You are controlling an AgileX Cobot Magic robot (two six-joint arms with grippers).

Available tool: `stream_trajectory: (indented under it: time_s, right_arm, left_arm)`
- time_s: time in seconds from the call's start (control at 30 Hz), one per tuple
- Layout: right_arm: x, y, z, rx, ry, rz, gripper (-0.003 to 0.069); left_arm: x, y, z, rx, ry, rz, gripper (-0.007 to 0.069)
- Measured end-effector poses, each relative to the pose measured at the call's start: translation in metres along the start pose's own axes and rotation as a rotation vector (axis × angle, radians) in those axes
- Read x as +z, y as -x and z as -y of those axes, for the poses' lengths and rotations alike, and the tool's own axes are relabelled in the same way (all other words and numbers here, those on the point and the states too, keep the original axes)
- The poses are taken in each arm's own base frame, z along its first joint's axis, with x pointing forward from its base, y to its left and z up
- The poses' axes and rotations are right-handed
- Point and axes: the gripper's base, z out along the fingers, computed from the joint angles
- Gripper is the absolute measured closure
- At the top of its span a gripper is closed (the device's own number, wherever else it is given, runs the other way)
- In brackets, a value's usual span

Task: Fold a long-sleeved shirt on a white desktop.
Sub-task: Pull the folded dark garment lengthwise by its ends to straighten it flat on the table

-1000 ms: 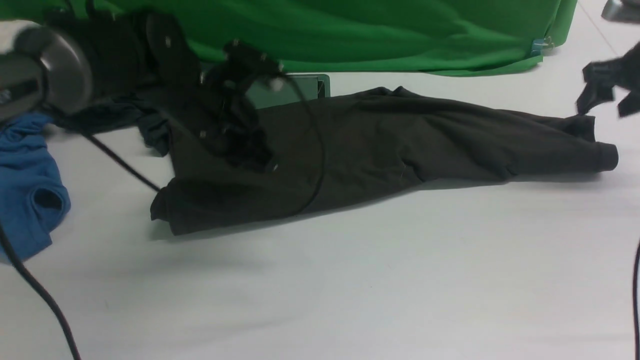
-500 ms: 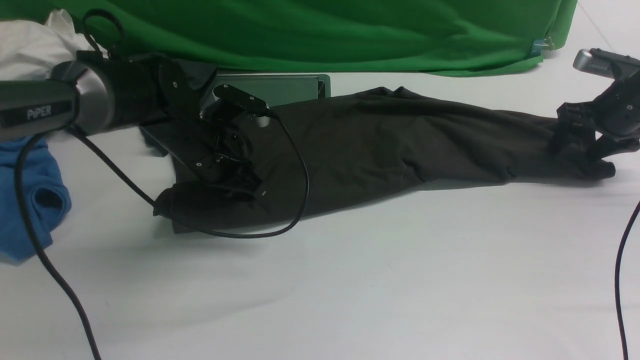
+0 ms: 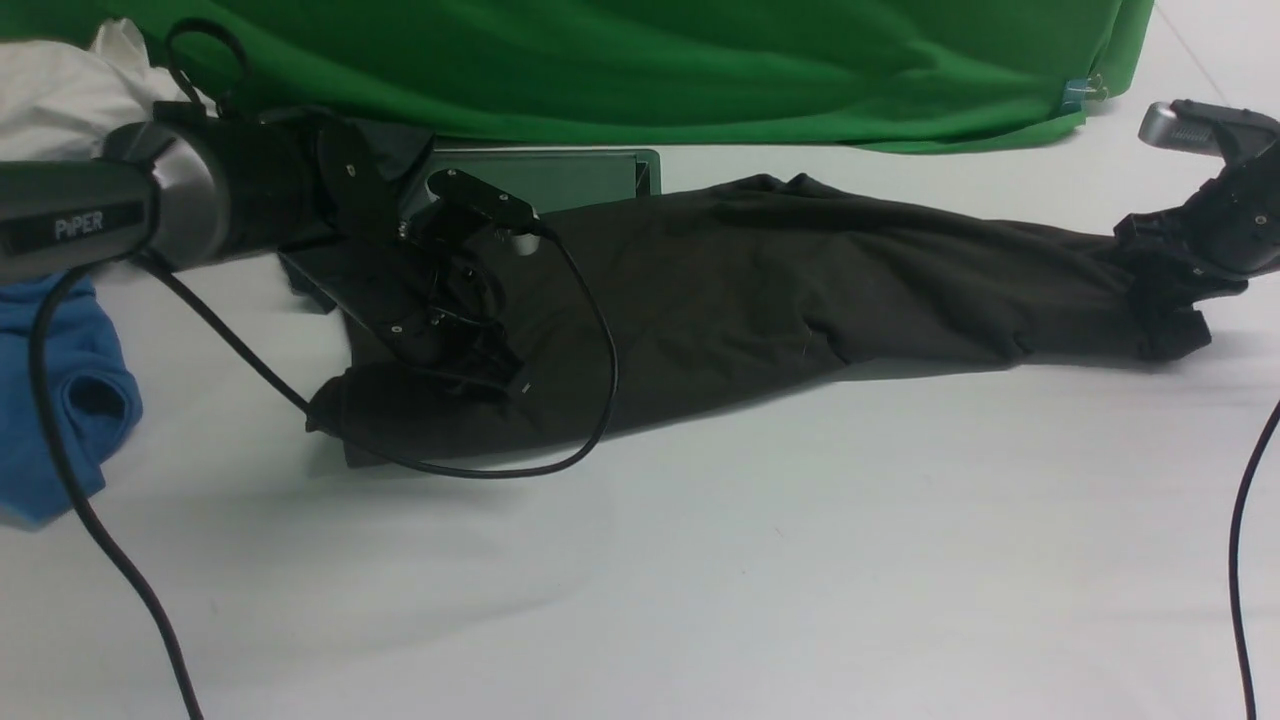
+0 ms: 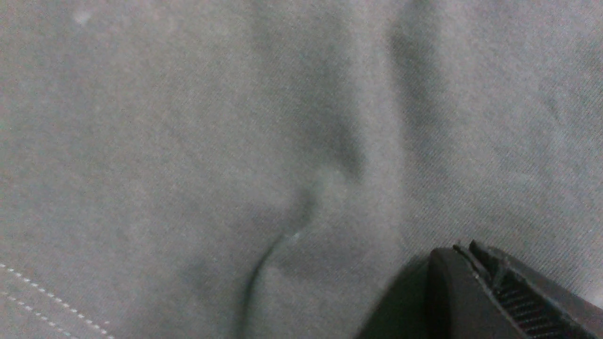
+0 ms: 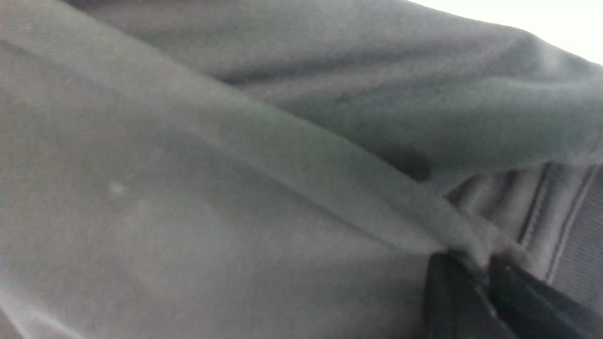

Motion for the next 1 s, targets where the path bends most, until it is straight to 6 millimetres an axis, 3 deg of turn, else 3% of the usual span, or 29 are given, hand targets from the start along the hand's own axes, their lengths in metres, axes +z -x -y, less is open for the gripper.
stream_trajectory:
  time_s: [0.3,0.47,0.67,0.77,0.83,0.9,0.93,1.0]
  right_arm:
    - [-0.061,0.006,-0.012,-0.057,-0.041,0.121,0.062]
    - [-0.068,0.011,-0.013,-0.092,-0.064,0.188,0.062]
    - [-0.058,0.021,-0.007,-0.099,-0.102,0.284,0.0586]
    - [-0.053,0.022,-0.004,-0.104,-0.12,0.291,0.0504]
    - [-0.049,0.022,-0.002,-0.11,-0.131,0.288,0.0325]
    - [-0.049,0.022,-0.002,-0.112,-0.133,0.287,0.0255]
    - [-0.05,0.022,-0.001,-0.116,-0.14,0.287,0.0143]
    - [-0.053,0.02,-0.001,-0.113,-0.156,0.272,0.0069]
  left_arm:
    - [0.0,-0.001,-0.001,0.019,0.013,-0.01,0.0608]
    - [0.0,-0.001,-0.001,0.019,0.015,-0.007,0.0608]
    - [0.0,-0.001,-0.001,0.018,0.014,-0.007,0.0608]
    - [0.0,-0.001,-0.001,0.018,0.013,-0.009,0.0608]
    - [0.0,-0.001,-0.001,0.018,0.01,-0.012,0.0608]
    - [0.0,-0.001,-0.001,0.018,0.01,-0.012,0.0608]
    - [0.0,-0.001,-0.001,0.018,0.01,-0.012,0.0608]
    - [0.0,-0.001,-0.001,0.019,0.01,-0.013,0.0608]
